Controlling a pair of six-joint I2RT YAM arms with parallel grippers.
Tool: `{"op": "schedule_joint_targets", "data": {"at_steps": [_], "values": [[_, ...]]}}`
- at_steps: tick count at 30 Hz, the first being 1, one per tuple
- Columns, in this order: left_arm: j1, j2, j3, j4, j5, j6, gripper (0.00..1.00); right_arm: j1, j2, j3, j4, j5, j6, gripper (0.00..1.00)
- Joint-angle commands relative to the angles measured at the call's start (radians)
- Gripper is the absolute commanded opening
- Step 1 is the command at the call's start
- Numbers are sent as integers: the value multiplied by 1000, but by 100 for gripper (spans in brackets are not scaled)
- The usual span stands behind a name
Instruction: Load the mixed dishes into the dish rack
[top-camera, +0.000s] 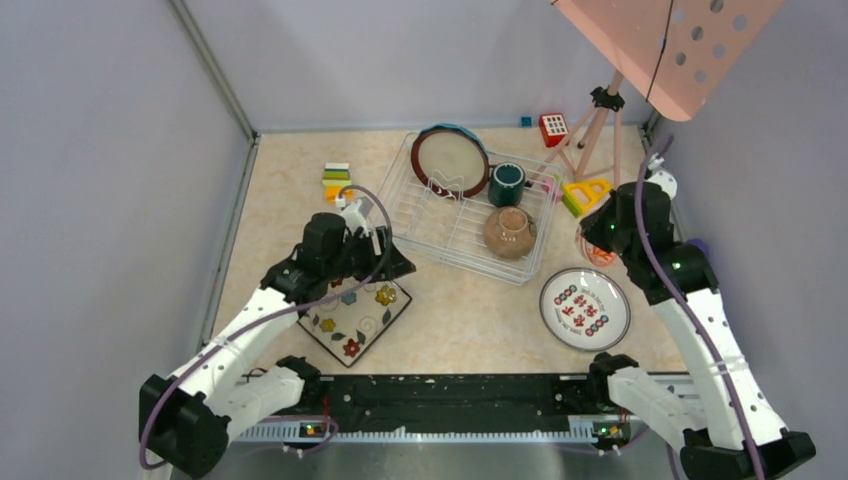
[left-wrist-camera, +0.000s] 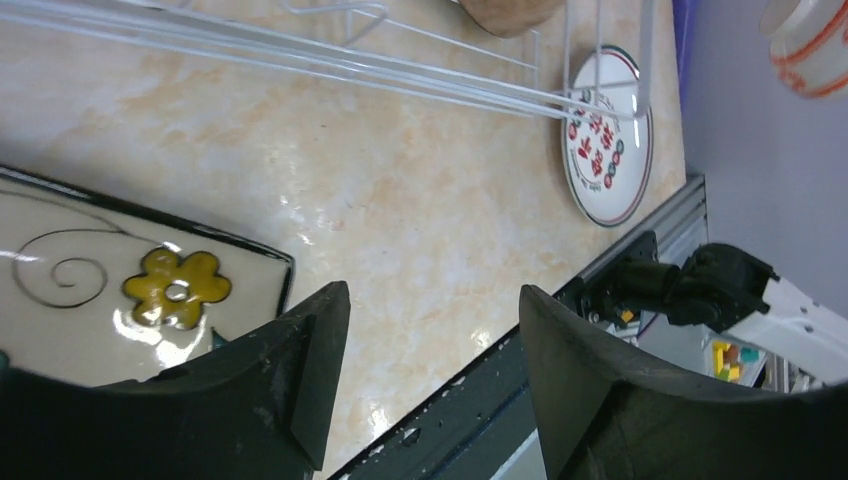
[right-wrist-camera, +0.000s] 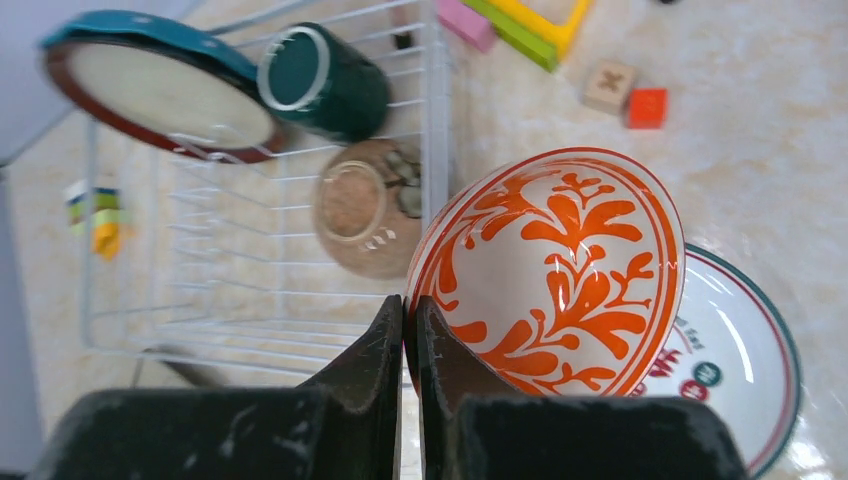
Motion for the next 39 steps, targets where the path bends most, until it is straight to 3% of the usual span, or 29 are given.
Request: {"op": "schedule_joint_targets", "data": {"at_steps": [1, 6, 11, 13, 16, 19, 26, 39], "values": [[-124, -9, 76, 159, -85, 63, 70, -7, -52, 76, 117, -189, -6, 0], [-236, 15, 90, 335, -199, 154, 91, -8, -66, 8, 383, -457, 102, 0], [-318, 32, 104, 479, -317, 302, 94, -9, -31, -150, 779, -692, 328, 0], [-341, 53, 117, 513, -351, 349, 97, -8, -18, -239, 1006, -742, 436, 0], [-367, 100, 158, 538, -370, 393, 99, -7, 14, -310, 1197, -766, 554, 0], [-401, 155, 181, 587, -372, 438, 99, -6, 13, -340, 1249, -728, 604, 0], [-466, 285, 288, 606, -430, 514, 99, -6, -20, -364, 1177, -640, 683, 0], [-523, 407, 404, 602, -421, 606, 99, -5, -19, -393, 1168, -652, 764, 0]]}}
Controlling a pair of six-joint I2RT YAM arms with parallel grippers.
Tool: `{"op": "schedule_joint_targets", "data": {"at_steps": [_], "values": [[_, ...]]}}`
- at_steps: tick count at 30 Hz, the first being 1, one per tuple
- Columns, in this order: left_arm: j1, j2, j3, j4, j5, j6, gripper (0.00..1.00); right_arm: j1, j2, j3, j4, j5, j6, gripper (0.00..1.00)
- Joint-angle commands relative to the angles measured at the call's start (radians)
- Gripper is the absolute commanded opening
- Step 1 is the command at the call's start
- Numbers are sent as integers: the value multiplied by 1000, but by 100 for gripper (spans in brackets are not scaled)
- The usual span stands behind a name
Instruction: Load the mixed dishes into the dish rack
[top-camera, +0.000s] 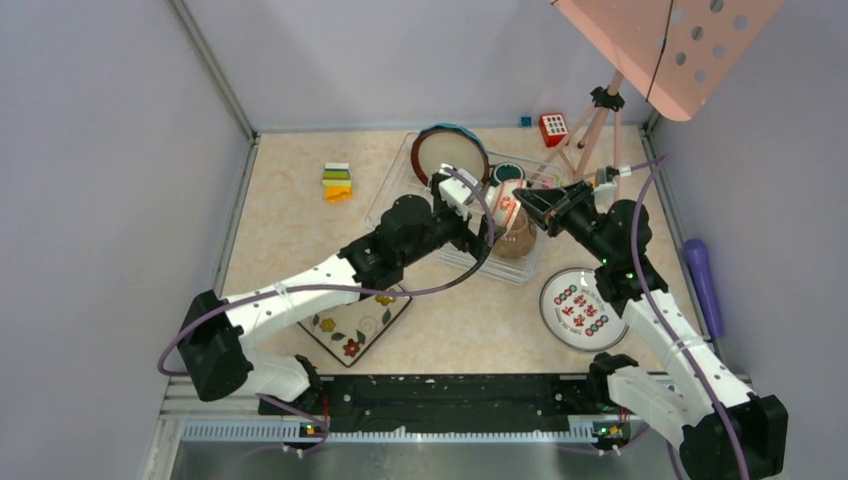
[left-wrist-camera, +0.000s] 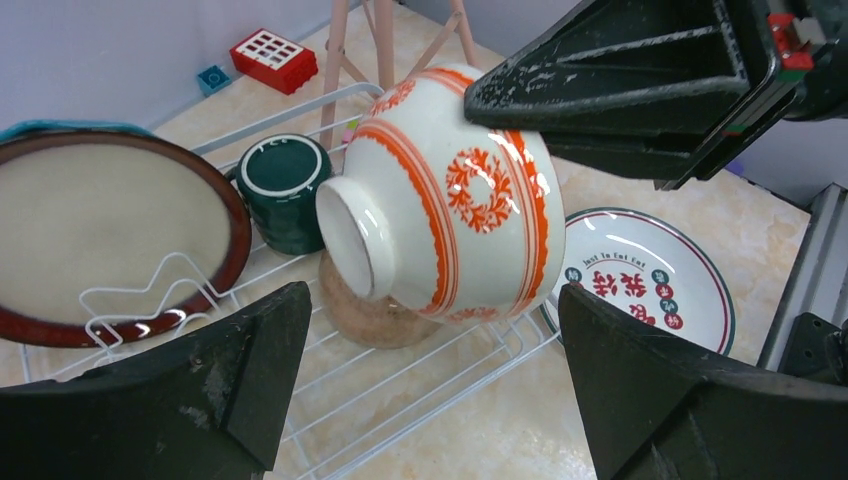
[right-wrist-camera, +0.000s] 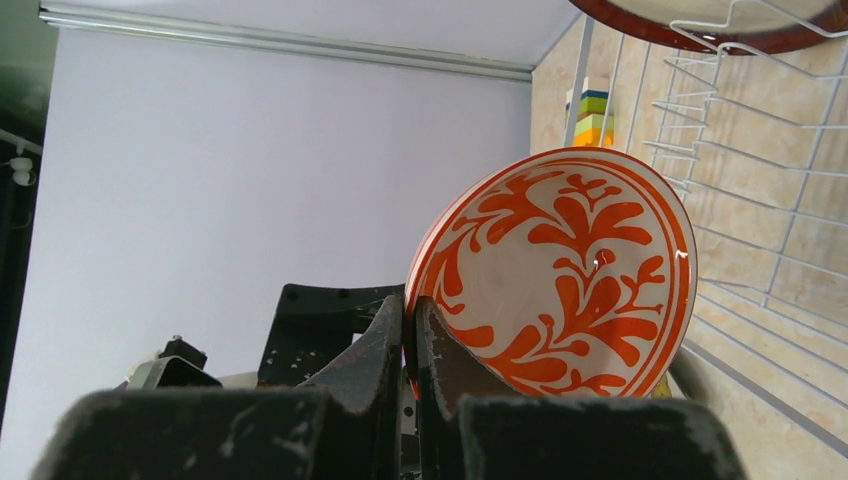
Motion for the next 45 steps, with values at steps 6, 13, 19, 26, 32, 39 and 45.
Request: {"op": "schedule_joint_targets", "data": {"at_steps": [6, 13, 19, 26, 32, 39, 45], "values": [[-12, 67, 133, -29, 49, 64, 98, -6, -24, 12, 109, -2, 57, 0], [-13, 99, 159, -57, 84, 70, 72, -5, -12, 16, 112, -18, 65, 0], [-12, 109, 162, -70, 98, 124, 36, -4, -9, 4, 118, -23, 61, 0], [-11, 115, 182, -116, 43, 229, 0, -4, 12, -30, 135, -11, 46, 24], [-11, 151, 192, -139, -127, 344, 0, -4, 48, -47, 105, 22, 2, 45], [-11, 229, 194, -148, -263, 428, 0, -7, 101, -25, -93, 81, -107, 98], [-11, 335, 263, -259, -298, 462, 0, -17, 38, 21, -343, 281, -248, 99]]}}
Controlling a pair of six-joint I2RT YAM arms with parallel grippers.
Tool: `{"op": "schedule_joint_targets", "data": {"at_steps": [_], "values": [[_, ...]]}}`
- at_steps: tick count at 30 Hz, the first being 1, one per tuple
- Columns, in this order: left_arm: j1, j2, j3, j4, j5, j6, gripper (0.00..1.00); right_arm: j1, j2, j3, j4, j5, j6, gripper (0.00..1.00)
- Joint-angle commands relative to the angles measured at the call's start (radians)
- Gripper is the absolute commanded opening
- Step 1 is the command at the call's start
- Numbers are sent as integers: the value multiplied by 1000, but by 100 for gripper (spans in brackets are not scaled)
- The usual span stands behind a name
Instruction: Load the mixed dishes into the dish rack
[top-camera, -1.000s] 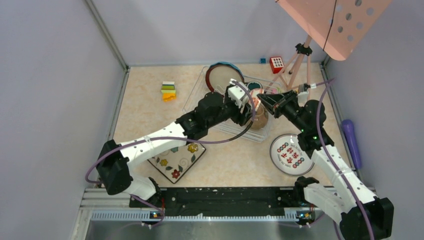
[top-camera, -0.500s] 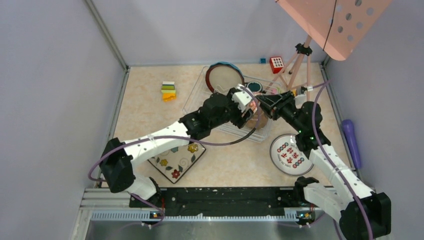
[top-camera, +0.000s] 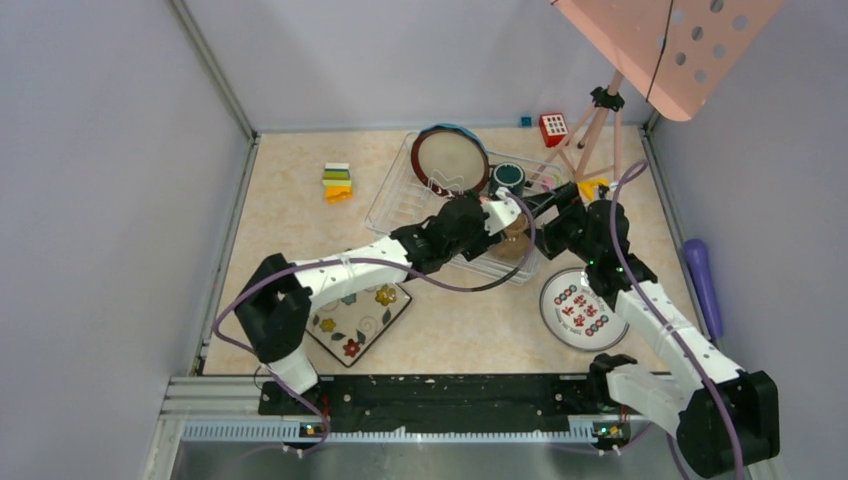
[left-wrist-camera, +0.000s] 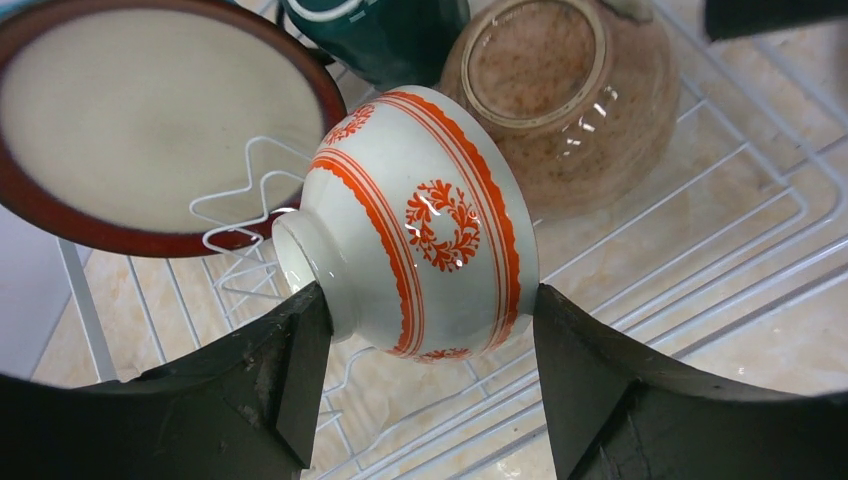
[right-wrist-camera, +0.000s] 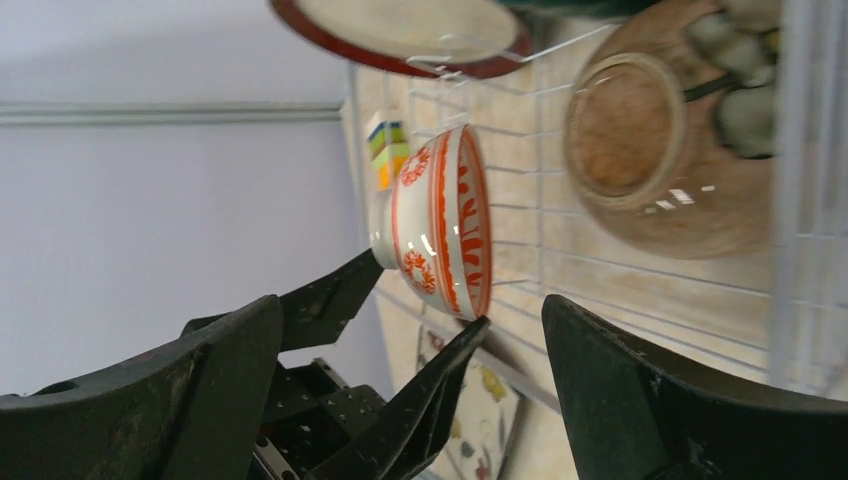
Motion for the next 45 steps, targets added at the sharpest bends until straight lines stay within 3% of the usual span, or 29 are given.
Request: {"op": "schedule_joint_targets", "data": {"at_steps": [1, 6, 12, 16, 21, 27, 28, 32, 33, 36, 45], "values": [[-1, 58, 117, -29, -71, 59, 0, -18, -81, 50, -174, 179, -122, 99], [-1, 107, 158, -114, -39, 62, 0, -22, -169, 45, -235, 287, -200, 99], [-1, 106, 180, -188, -74, 70, 0, -21, -55, 150, -305, 191, -343, 98], [11, 40, 121, -95, -98, 32, 0, -22, 137, 292, -356, 47, -452, 87], [46, -26, 95, -55, -123, -73, 0, -21, 228, 353, -393, 50, -503, 71], [95, -79, 69, -79, -85, -166, 0, -23, 188, 296, -304, 101, -443, 71], [99, -85, 65, -82, -76, -168, 0, -22, 189, 293, -291, 84, -455, 68], [105, -140, 0, -22, -74, -171, 0, -18, 308, 384, -388, 1, -558, 37], [109, -158, -15, 0, -72, -174, 0, -13, 344, 405, -410, -20, -587, 25], [122, -200, -58, 73, -11, -169, 0, 24, 415, 444, -474, -2, -630, 12], [123, -193, -68, 94, 72, -154, 0, 156, 551, 489, -559, 160, -692, 12]]}}
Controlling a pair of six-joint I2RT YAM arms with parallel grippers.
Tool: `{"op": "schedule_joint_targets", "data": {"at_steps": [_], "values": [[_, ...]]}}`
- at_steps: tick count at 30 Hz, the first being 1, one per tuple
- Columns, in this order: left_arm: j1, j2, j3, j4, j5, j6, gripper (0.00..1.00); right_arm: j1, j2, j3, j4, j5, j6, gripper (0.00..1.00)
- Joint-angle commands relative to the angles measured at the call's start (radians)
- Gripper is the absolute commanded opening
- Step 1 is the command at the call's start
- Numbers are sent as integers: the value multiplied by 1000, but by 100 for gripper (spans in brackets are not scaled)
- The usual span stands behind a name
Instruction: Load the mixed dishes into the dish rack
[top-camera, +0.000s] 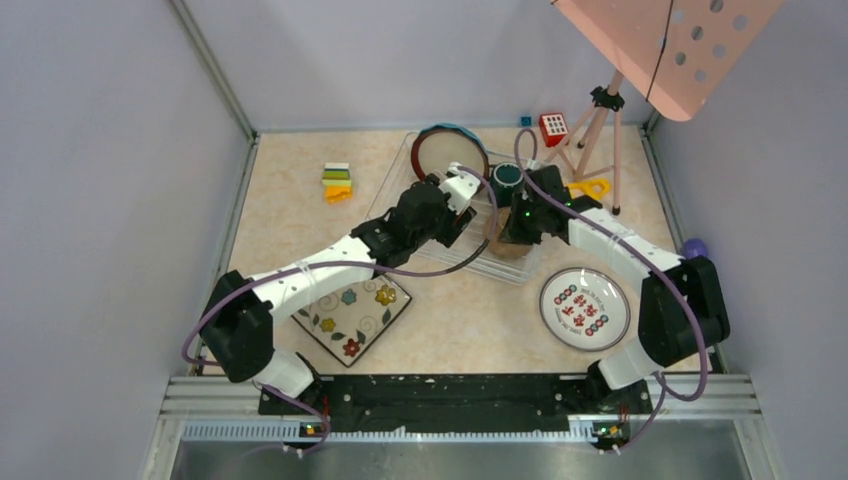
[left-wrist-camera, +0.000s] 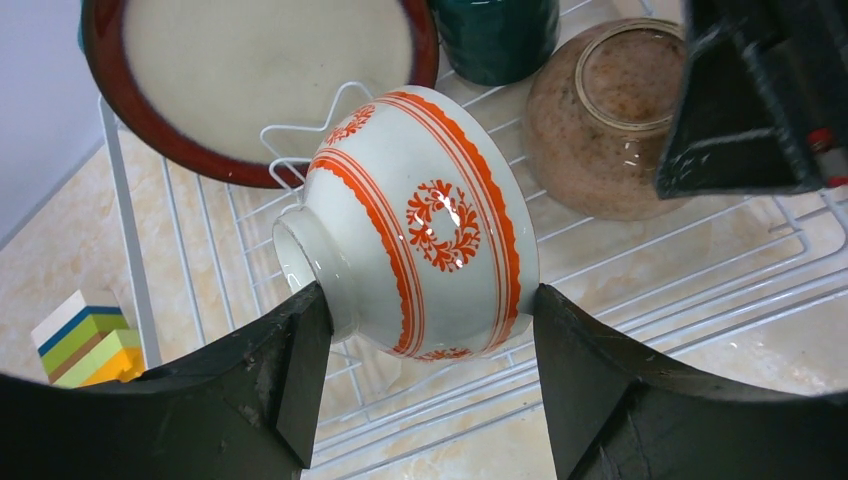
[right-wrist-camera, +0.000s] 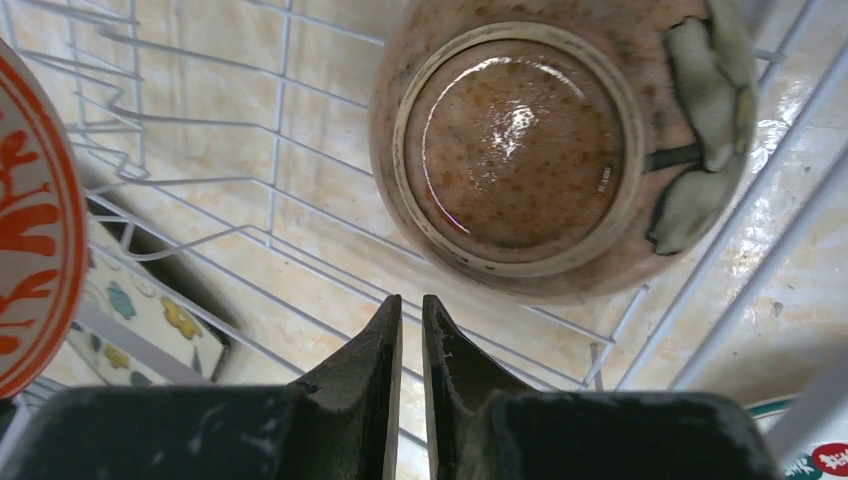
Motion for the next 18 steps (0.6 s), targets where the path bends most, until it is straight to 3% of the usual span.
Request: {"op": "schedule_joint_targets", "data": {"at_steps": [1, 9, 18], "values": [[3, -44, 13, 120, 67, 10, 0, 40, 51, 52, -30, 81, -54, 12], [2, 17, 35, 87, 189, 45, 0, 39, 110, 64, -2, 268, -52, 11], [-11, 105, 68, -28, 298, 179, 0, 32, 47, 52, 80, 229, -41, 13]]}}
